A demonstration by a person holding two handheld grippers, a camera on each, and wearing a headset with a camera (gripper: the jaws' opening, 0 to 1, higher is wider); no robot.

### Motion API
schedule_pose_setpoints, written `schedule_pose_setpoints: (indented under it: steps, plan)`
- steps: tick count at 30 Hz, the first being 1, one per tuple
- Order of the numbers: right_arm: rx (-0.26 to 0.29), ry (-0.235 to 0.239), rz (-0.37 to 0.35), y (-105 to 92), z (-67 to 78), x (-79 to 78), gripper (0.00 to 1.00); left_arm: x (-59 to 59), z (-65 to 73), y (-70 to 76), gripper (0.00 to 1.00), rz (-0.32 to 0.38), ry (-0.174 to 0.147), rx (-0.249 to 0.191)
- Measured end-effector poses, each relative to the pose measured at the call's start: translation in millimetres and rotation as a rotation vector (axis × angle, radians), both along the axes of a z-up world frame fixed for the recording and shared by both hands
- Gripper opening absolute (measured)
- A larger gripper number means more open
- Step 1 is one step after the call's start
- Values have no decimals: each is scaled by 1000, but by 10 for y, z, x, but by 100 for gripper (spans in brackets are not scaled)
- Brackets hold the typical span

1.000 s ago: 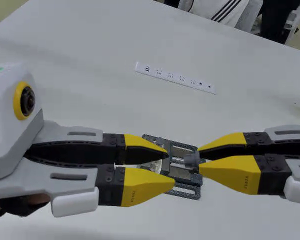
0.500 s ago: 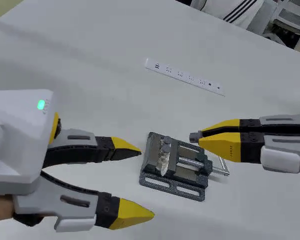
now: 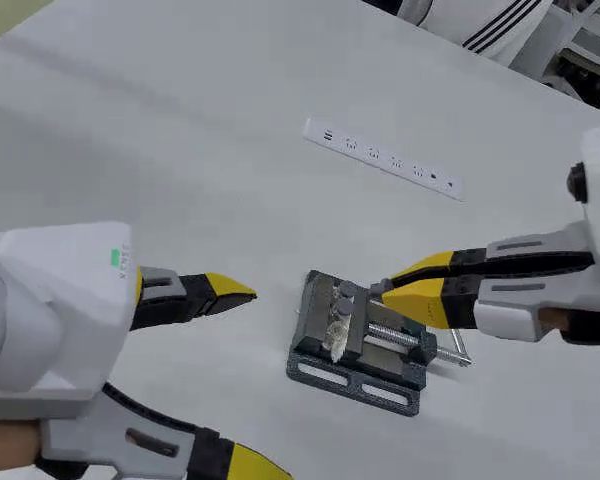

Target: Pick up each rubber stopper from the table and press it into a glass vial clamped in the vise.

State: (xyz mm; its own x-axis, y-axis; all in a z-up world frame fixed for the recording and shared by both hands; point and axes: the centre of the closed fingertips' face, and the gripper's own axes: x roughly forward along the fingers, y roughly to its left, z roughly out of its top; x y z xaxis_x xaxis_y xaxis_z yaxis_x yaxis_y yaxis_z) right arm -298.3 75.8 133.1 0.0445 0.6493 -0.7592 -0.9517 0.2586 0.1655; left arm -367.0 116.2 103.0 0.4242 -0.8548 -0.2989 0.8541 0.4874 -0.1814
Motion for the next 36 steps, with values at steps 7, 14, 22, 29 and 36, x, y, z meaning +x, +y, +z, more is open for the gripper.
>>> schedule_pose_setpoints:
  steps: [7,14,22,29,36]
  plan:
    - [-95,-22,47,-25,-185,47,5,30,-97,12,93,11,-1,17]
    - [-173,-48,93,-64,-302,100,5,33,-198,14,99,13,-12,42]
    - [-240,-59,136,-78,-473,117,5,-6,-313,28,99,12,-12,66]
    - [-291,-73,173,-83,-618,130,5,-14,-344,43,99,18,-16,64]
    - [-348,-86,202,-107,-824,180,5,-5,-338,49,99,29,-17,53]
